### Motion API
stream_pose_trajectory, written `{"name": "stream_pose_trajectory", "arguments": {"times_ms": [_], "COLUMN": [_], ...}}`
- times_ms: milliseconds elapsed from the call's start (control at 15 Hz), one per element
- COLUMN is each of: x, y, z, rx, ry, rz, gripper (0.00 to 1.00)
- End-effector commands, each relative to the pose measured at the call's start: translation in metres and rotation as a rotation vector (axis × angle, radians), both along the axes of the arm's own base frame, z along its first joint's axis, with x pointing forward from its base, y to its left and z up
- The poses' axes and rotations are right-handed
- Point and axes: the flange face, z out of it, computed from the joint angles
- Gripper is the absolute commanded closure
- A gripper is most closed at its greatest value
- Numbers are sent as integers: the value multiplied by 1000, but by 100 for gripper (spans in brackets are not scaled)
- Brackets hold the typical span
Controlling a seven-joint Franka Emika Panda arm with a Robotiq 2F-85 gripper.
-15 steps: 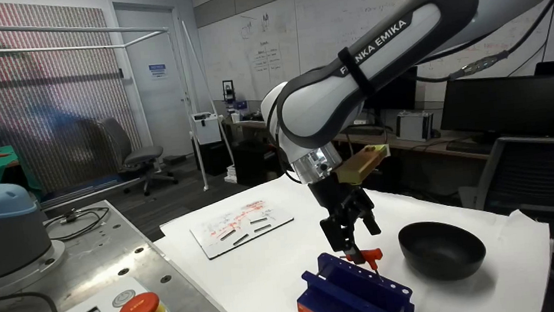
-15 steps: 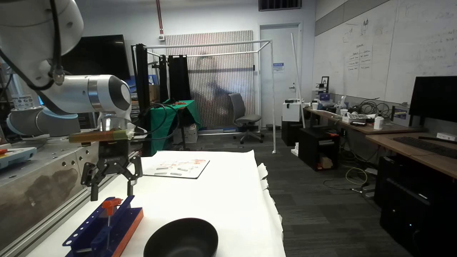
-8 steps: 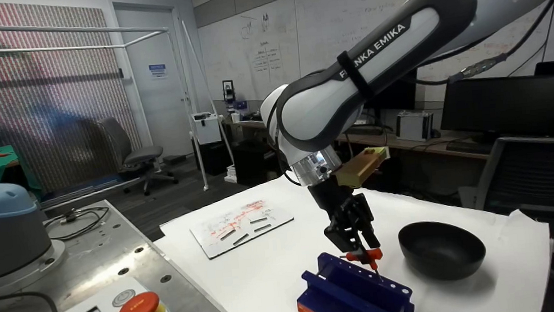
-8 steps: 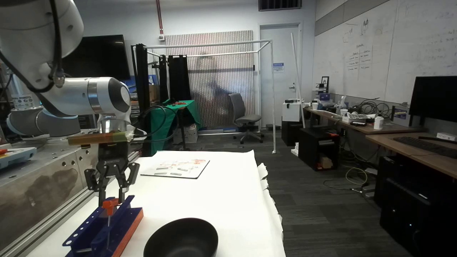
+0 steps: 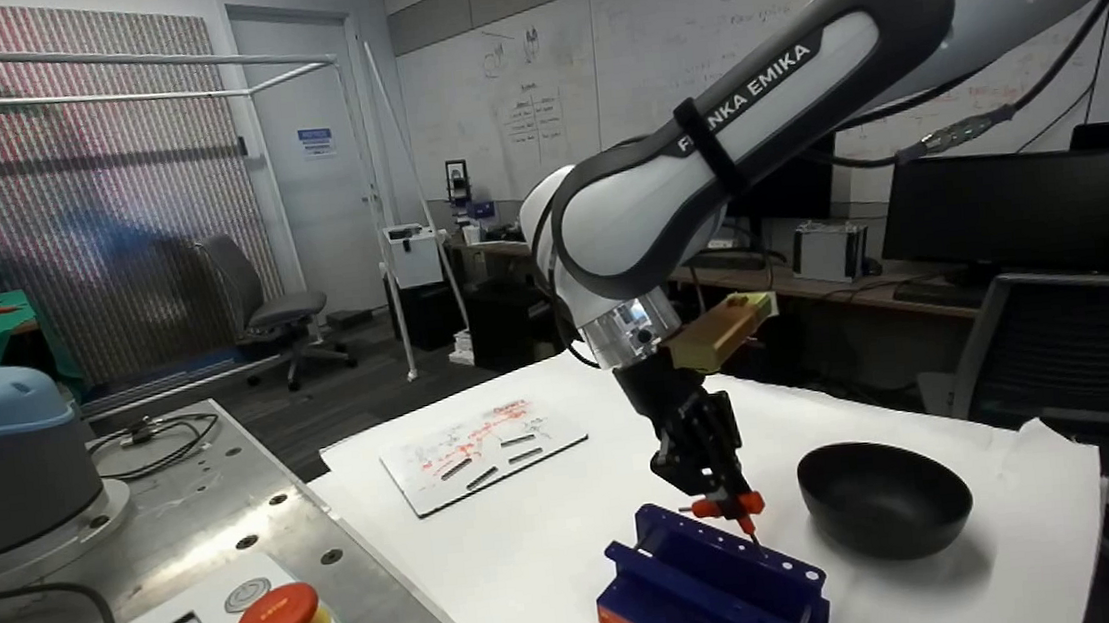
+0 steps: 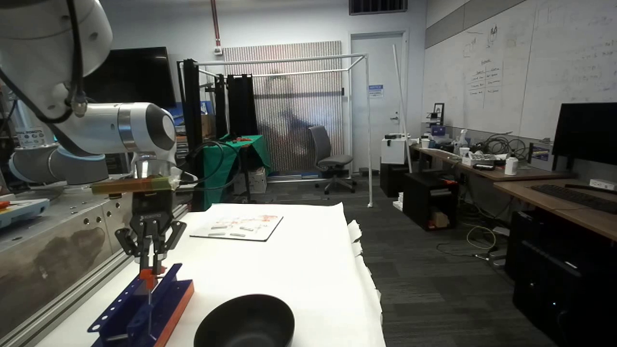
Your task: Put the orange object in the bowl
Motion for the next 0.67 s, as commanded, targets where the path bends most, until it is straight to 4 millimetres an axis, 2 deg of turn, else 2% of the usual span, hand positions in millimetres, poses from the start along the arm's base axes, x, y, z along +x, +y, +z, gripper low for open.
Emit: {"name": "stream_pose_trajectory", "arguments": {"times_ms": [0,400,600], "x": [10,18,22], "y": [13,51,71], "z": [24,59,84], "rx": [4,17,19], "ry": [-51,-129,-185], "rz": [13,69,101], "gripper": [95,95,95]}}
